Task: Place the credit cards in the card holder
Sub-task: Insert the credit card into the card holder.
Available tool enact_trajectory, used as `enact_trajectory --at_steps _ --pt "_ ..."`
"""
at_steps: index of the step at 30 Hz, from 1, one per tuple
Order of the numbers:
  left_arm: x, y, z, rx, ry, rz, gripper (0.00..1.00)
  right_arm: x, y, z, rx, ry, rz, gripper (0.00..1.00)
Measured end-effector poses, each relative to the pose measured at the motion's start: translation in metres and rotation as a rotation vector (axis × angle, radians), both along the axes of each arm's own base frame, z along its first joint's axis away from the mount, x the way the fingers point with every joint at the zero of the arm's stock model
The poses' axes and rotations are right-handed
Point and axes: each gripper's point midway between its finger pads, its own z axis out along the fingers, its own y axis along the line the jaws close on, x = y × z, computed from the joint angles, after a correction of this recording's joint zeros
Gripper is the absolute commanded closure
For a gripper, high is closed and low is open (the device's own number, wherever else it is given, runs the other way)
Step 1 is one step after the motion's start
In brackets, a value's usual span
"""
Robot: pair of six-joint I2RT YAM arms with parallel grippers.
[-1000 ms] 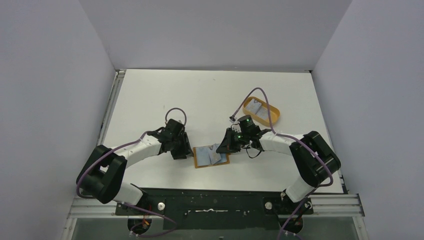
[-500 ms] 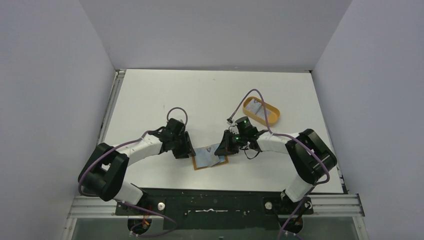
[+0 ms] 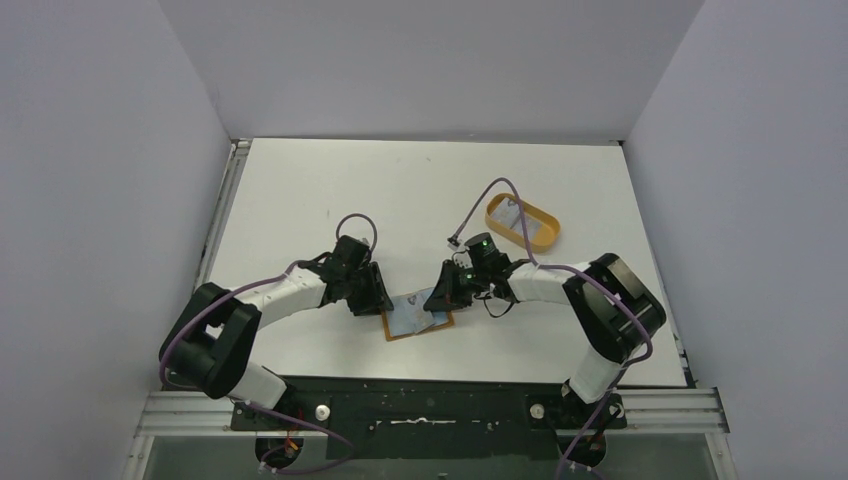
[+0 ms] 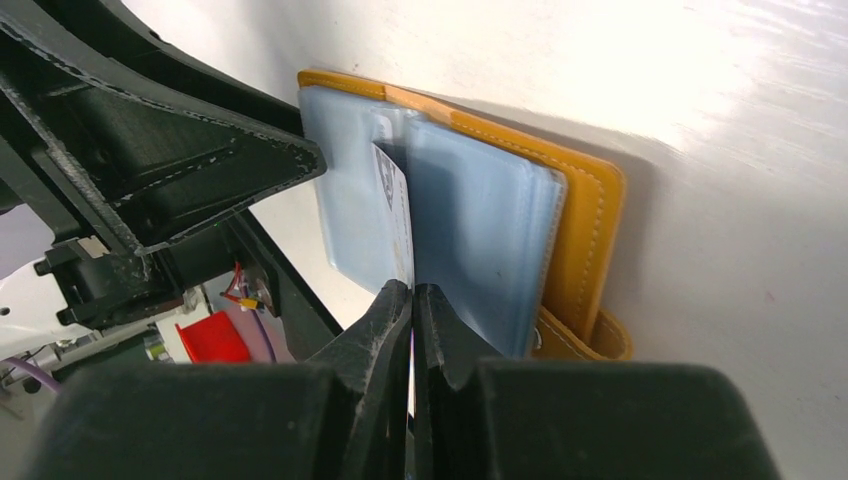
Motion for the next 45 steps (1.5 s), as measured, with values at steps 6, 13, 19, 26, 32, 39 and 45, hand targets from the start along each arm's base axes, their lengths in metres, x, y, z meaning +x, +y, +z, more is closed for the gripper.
enact_trajectory --at_steps 6,13,19,26,32,39,45 --pt "0.0 -0.001 0.0 -0.004 0.0 -0.002 0.65 0.001 0.008 0.002 0.014 -0.009 0.008 1.0" --pt "0.001 -0.002 0.0 -0.01 0.0 -0.004 0.65 0.004 0.01 0.0 0.017 -0.002 -0.008 1.0" --pt "0.001 -0.002 0.0 -0.011 0.001 -0.004 0.65 0.007 0.011 -0.002 0.018 -0.015 -0.028 1.0" --pt "0.003 -0.004 0.0 -0.021 -0.002 0.001 0.65 0.007 0.012 -0.01 0.011 -0.003 -0.063 1.0" --pt "0.005 -0.007 0.001 -0.035 -0.004 0.015 0.66 0.008 0.016 -0.012 0.019 0.002 -0.094 1.0" --pt "0.007 -0.008 0.0 -0.048 -0.01 0.026 0.66 0.002 0.025 -0.012 0.013 -0.005 -0.102 1.0" --pt "0.008 -0.01 0.001 -0.061 -0.014 0.036 0.66 -0.001 0.029 -0.012 0.005 -0.012 -0.104 0.9"
